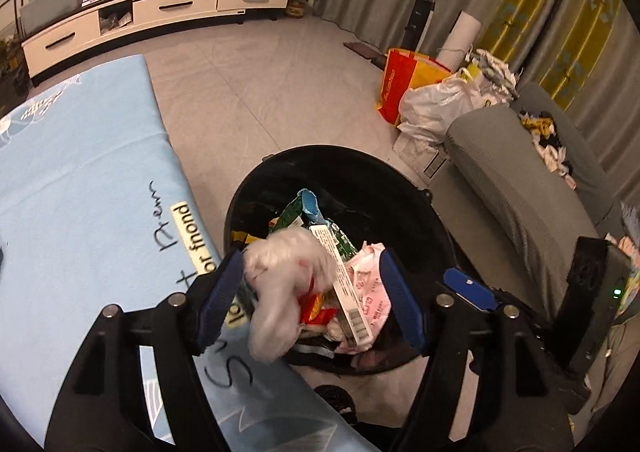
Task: Collect trash
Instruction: 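Carry the plastic bag and toothpaste box over the black bin and open both tools, then move both open tools back over the paper cup and dark bag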
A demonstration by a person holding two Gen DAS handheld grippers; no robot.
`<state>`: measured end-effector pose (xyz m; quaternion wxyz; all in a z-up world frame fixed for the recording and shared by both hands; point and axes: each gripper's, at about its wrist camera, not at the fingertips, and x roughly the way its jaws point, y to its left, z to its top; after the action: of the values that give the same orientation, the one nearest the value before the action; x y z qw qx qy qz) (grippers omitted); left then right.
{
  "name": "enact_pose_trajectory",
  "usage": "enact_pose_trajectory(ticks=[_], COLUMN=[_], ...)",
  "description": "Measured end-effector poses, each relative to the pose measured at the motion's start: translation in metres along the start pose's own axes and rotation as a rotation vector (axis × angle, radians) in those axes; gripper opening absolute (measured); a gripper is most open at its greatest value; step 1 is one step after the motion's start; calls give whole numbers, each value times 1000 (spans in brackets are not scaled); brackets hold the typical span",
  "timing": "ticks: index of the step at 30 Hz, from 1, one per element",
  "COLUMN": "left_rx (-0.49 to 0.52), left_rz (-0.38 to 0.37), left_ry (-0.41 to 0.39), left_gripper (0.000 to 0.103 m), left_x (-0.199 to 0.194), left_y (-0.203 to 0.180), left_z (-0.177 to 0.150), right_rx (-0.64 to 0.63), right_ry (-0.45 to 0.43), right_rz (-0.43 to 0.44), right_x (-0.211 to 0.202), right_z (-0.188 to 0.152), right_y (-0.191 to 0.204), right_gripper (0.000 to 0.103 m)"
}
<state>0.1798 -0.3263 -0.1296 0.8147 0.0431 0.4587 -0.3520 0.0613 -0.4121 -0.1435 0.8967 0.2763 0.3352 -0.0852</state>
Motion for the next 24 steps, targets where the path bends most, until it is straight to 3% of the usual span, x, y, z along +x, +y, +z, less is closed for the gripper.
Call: enact_pose_trajectory(ticks=[6, 19, 24], left_rx=[-30, -215, -315], left_rz=[-28, 88, 150], left_ry=[-54, -96, -158], left_gripper=[89, 93, 93], left_x=[-47, -138, -177], left_y=[15, 90, 129], left_z=[-25, -117, -147], right_rx=[-6, -146, -223], right_ry=[13, 81, 114], right_rz=[31, 106, 134], right_x=[-10, -21, -22], right_z=[-6, -25, -38], right_y=[16, 98, 136], right_gripper=[59, 62, 62])
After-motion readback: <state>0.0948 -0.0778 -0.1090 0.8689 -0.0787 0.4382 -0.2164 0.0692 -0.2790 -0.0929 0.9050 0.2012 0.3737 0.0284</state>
